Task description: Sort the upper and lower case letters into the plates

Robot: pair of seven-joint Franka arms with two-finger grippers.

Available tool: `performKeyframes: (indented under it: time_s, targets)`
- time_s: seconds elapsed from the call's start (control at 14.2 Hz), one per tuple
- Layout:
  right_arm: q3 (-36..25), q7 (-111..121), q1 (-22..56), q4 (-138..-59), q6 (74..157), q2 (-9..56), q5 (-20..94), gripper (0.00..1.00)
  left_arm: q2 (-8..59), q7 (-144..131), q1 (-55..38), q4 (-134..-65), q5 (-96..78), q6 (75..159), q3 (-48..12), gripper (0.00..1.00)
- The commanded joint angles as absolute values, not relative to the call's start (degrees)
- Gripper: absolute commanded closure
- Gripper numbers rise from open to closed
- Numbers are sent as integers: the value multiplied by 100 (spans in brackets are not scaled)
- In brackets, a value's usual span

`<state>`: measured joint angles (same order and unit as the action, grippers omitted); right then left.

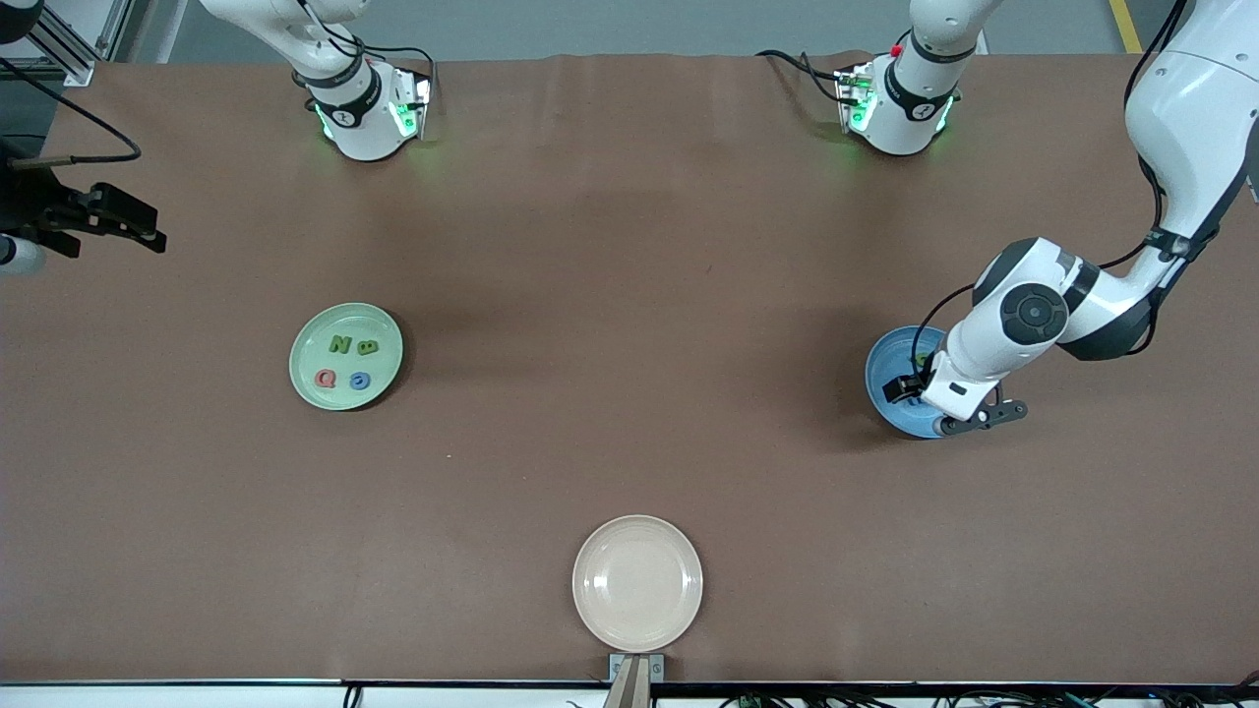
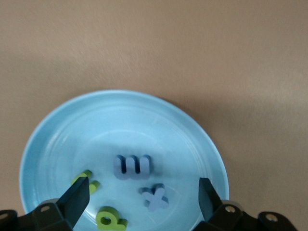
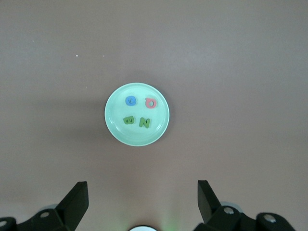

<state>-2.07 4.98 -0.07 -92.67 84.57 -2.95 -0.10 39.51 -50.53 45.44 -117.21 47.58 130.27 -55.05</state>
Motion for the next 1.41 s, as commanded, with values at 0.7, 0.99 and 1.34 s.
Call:
performKeyframes:
  time_s: [0.7,0.99,1.34]
  targets:
    - [-106,238,-185,-8868,7876,-571,-26,0,3770,-5027,4509,-11681,4772,12920,-5511,0]
    - [-62,-149,-115,-8877,7787,-571,26,0,3744,-4975,4535,-11681,4772,12929,-5493,0]
    - [-62,-53,-105,-8868,7813,-571,123,0,3140,-3616,4273,-11690,3792,12937,-4986,1]
